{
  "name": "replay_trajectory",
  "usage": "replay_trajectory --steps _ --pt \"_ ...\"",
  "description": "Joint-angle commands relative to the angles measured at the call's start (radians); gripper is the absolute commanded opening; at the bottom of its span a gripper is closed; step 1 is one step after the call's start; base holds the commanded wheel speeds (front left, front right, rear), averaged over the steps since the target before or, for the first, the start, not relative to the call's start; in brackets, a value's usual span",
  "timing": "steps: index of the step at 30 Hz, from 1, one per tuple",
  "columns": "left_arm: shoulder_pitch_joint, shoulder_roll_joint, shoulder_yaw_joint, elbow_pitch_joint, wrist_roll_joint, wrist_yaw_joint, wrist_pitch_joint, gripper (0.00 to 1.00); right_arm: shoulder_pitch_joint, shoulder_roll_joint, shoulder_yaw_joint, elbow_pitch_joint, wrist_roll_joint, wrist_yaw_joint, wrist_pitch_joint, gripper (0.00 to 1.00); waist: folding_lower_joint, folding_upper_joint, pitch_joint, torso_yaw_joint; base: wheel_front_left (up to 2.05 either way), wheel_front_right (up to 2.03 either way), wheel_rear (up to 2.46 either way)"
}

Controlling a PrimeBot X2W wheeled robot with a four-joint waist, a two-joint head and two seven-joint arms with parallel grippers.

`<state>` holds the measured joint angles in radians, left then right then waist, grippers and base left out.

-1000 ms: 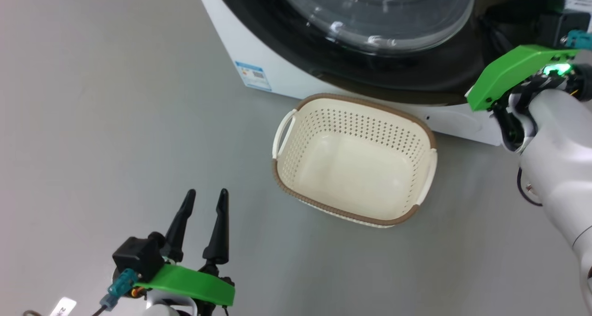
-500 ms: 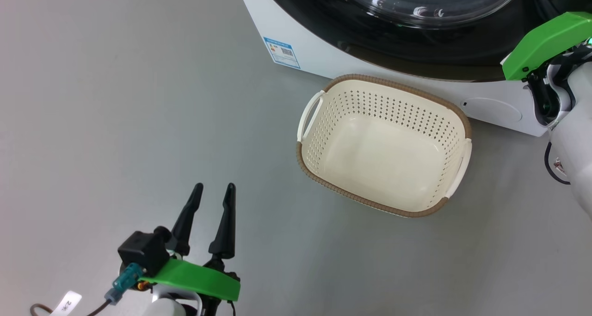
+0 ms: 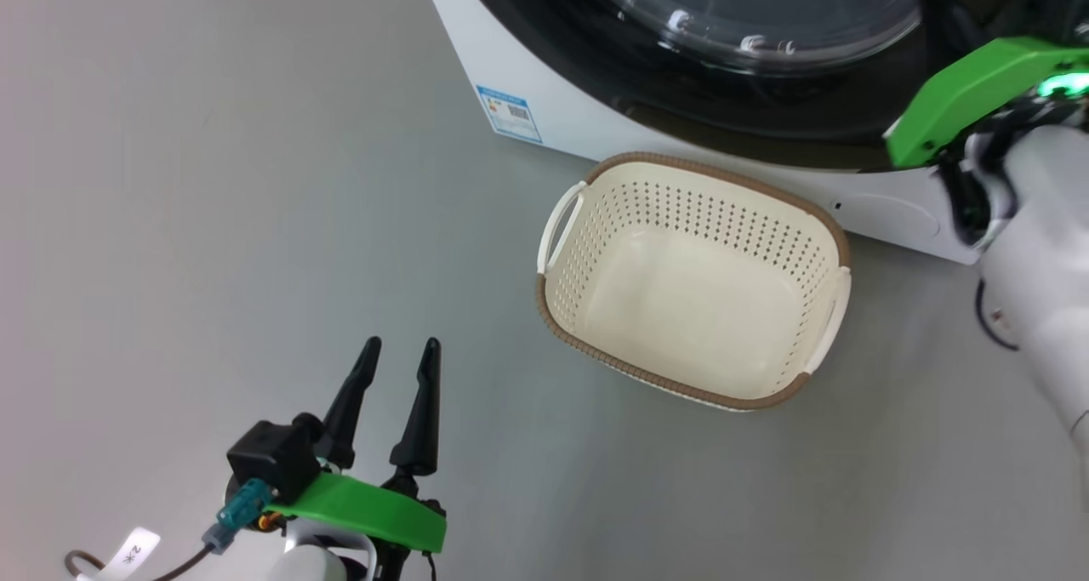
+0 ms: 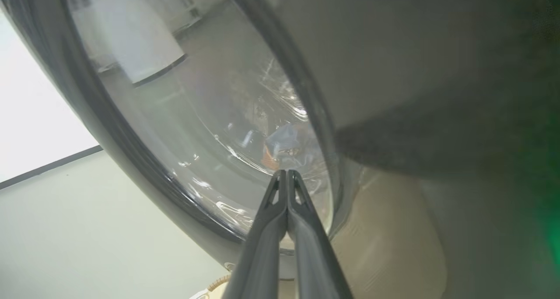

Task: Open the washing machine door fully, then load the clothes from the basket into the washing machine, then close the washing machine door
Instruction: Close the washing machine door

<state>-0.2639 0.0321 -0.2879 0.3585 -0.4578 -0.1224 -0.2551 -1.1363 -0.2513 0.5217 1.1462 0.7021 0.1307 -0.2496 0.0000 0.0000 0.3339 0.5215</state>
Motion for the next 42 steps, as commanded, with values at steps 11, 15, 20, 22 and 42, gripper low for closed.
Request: replay_trajectory --steps 11,15,20,22,42 --pt "0.004 0.018 0.071 0.026 0.021 0.000 -0.007 1.00 0.180 0.051 0.070 -0.170 0.031 0.000 -0.012 0.00 0.0000 0.0000 -0.127 -0.093 0.00 0.00 0.00" --pt "0.014 0.024 0.080 0.044 0.031 0.001 -0.007 1.00 0.269 0.045 0.052 -0.243 0.019 0.000 -0.012 0.00 0.0000 0.0000 -0.176 -0.138 0.00 0.00 0.00" --pt "0.026 0.033 0.085 0.060 0.035 0.001 -0.007 1.00 0.370 0.033 0.016 -0.322 -0.017 0.000 -0.012 0.00 0.0000 0.0000 -0.220 -0.181 0.00 0.00 0.00" --pt "0.033 0.039 0.087 0.067 0.035 0.002 -0.007 1.00 0.423 0.026 -0.016 -0.362 -0.047 0.000 -0.012 0.11 0.0000 0.0000 -0.241 -0.201 0.00 0.00 0.00" --pt "0.161 0.093 0.117 0.029 0.003 0.047 0.027 1.00 0.836 0.056 -0.265 -0.609 -0.254 0.000 -0.007 1.00 0.0000 0.0000 -0.378 -0.361 0.00 0.00 0.00"
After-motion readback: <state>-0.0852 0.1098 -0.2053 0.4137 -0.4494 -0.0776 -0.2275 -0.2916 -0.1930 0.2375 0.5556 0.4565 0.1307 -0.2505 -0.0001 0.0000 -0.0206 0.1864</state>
